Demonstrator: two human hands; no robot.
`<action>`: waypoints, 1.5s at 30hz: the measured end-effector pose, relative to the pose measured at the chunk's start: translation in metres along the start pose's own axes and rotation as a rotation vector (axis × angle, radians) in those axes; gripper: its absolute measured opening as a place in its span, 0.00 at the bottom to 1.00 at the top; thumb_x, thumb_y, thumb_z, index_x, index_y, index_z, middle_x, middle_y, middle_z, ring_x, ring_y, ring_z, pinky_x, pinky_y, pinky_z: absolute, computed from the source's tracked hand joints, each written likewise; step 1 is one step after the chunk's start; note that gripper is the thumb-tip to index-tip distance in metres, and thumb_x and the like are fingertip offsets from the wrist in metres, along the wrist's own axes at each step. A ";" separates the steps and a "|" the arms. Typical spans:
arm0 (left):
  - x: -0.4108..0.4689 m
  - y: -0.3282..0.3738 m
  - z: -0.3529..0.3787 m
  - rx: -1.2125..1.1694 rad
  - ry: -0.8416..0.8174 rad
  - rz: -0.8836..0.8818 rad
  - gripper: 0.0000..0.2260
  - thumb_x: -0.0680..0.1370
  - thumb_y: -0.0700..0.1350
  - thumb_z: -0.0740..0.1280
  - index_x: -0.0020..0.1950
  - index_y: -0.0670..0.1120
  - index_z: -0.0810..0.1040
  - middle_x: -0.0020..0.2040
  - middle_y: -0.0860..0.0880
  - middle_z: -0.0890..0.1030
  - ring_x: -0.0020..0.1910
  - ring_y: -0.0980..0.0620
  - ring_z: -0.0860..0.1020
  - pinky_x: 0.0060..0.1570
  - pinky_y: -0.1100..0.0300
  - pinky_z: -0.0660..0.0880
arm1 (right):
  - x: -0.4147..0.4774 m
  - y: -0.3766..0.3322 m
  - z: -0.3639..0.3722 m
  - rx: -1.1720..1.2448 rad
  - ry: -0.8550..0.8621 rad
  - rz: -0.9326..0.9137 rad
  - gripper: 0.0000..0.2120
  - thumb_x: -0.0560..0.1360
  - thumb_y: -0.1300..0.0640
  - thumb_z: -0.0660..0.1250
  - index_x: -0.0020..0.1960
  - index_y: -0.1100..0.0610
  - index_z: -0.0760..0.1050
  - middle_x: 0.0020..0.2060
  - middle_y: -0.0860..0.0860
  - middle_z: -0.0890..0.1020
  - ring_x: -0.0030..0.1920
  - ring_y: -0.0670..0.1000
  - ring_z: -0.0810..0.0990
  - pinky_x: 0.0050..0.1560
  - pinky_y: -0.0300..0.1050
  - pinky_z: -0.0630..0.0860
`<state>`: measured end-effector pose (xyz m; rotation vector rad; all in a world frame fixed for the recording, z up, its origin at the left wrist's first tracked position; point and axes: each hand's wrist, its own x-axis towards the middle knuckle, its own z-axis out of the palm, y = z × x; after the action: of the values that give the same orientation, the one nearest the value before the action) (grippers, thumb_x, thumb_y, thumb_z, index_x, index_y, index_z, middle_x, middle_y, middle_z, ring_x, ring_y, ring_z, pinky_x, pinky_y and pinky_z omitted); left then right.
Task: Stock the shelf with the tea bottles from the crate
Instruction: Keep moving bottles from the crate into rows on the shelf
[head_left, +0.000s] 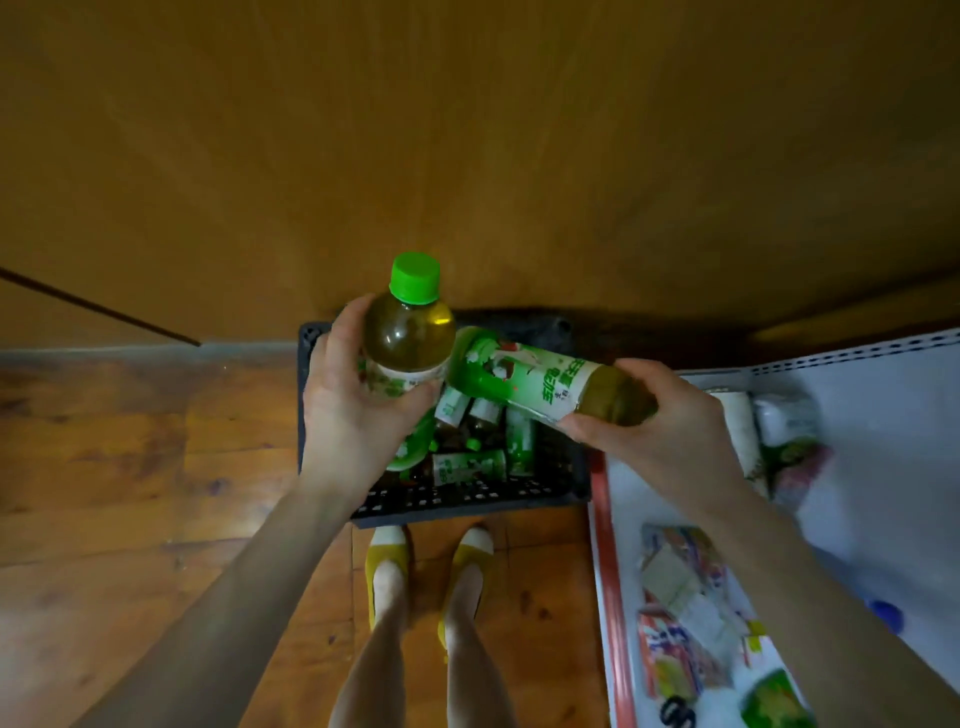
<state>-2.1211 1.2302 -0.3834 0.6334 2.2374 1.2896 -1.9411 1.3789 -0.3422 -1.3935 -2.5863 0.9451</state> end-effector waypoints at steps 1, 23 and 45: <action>-0.003 0.019 -0.010 -0.015 0.005 0.016 0.37 0.62 0.55 0.72 0.68 0.48 0.66 0.61 0.47 0.75 0.60 0.46 0.74 0.59 0.46 0.73 | -0.006 -0.013 -0.019 -0.009 0.011 -0.003 0.31 0.62 0.46 0.76 0.61 0.57 0.74 0.44 0.46 0.77 0.45 0.44 0.75 0.38 0.22 0.68; -0.085 0.393 -0.084 -0.182 -0.426 0.633 0.34 0.62 0.47 0.79 0.65 0.56 0.68 0.51 0.59 0.73 0.47 0.64 0.73 0.41 0.76 0.67 | -0.214 -0.134 -0.420 -0.345 1.058 -0.107 0.23 0.70 0.46 0.59 0.25 0.61 0.71 0.19 0.55 0.71 0.34 0.48 0.70 0.32 0.28 0.63; -0.232 0.626 0.012 -0.568 -0.564 0.817 0.30 0.63 0.41 0.78 0.63 0.48 0.73 0.43 0.52 0.79 0.40 0.55 0.79 0.32 0.61 0.74 | -0.382 -0.078 -0.648 -0.535 1.118 0.082 0.14 0.74 0.49 0.65 0.37 0.59 0.79 0.29 0.51 0.78 0.31 0.49 0.76 0.35 0.43 0.73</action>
<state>-1.8373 1.3792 0.2021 1.5181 1.0816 1.7161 -1.5636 1.3685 0.3130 -1.4769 -1.8938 -0.5123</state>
